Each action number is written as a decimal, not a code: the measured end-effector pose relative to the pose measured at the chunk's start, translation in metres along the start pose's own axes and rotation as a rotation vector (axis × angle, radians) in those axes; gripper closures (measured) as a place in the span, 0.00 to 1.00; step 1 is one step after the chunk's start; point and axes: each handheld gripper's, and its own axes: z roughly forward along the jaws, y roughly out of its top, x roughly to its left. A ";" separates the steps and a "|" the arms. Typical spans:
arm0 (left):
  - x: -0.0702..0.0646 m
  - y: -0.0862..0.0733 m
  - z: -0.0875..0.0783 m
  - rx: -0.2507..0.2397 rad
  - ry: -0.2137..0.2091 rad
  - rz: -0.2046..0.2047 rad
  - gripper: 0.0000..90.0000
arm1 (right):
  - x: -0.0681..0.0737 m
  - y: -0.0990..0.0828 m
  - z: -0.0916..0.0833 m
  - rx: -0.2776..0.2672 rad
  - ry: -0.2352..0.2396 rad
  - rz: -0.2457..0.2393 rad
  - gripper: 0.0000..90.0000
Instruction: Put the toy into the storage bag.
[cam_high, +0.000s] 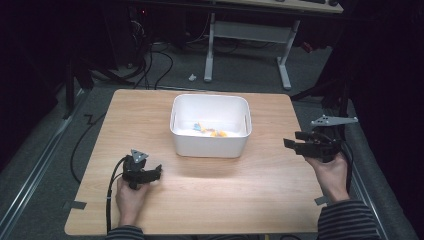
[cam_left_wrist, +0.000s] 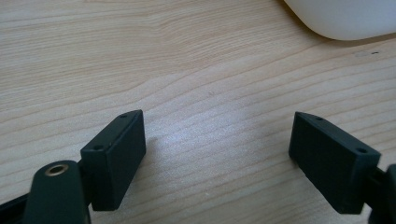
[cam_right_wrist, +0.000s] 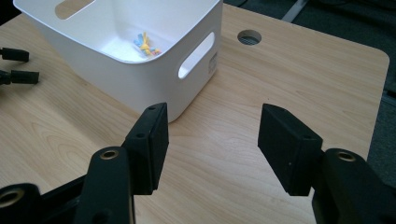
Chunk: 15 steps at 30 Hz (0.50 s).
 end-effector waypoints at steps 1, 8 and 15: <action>0.000 0.000 0.000 0.000 0.000 0.000 0.21 | 0.000 -0.001 -0.001 -0.003 -0.004 -0.006 0.48; 0.000 0.000 0.000 0.000 0.000 0.000 0.21 | 0.009 -0.005 -0.008 -0.023 -0.011 -0.025 0.48; 0.000 0.000 0.000 0.000 0.000 0.000 0.21 | 0.012 -0.017 -0.006 -0.029 -0.006 -0.011 0.49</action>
